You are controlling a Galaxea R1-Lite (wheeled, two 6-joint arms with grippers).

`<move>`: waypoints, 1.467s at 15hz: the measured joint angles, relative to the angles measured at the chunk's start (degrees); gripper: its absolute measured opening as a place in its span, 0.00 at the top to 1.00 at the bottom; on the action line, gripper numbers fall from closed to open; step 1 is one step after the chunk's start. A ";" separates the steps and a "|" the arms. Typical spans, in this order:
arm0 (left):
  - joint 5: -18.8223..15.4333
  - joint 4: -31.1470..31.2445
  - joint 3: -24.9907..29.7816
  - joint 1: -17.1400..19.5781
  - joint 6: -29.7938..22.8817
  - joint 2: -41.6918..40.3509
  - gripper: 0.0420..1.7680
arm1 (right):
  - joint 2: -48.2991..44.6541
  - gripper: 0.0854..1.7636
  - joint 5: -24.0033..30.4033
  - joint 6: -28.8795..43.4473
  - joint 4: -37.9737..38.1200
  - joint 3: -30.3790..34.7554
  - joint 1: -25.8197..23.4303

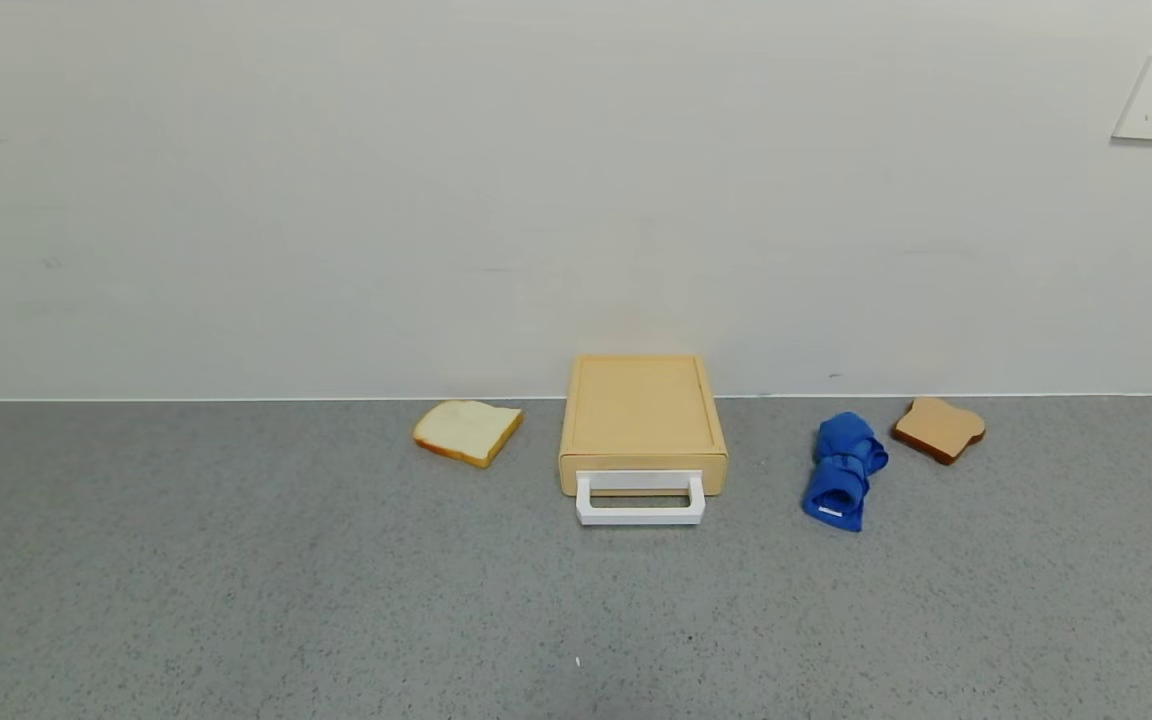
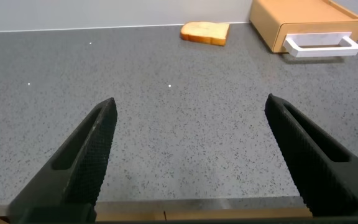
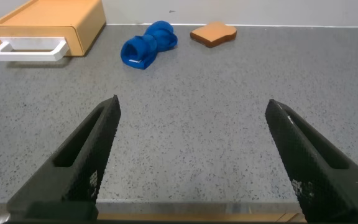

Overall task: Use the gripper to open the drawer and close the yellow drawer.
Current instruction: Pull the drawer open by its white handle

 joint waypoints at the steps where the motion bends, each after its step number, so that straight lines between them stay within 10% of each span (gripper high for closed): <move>1: 0.02 0.24 -0.04 0.00 0.23 0.00 0.03 | 0.00 0.03 0.02 -0.02 -0.02 0.00 0.00; 8: 0.11 6.85 -10.90 0.02 1.87 3.82 0.03 | 0.00 0.03 0.02 0.00 -0.05 0.00 0.00; 14: 0.66 7.57 -31.65 -0.74 2.74 27.61 0.03 | 0.00 0.03 0.00 -0.02 -0.02 0.00 0.00; 22: -14.21 10.06 -61.15 -2.65 9.08 67.05 0.03 | 0.00 0.03 0.00 0.00 -0.10 0.00 0.00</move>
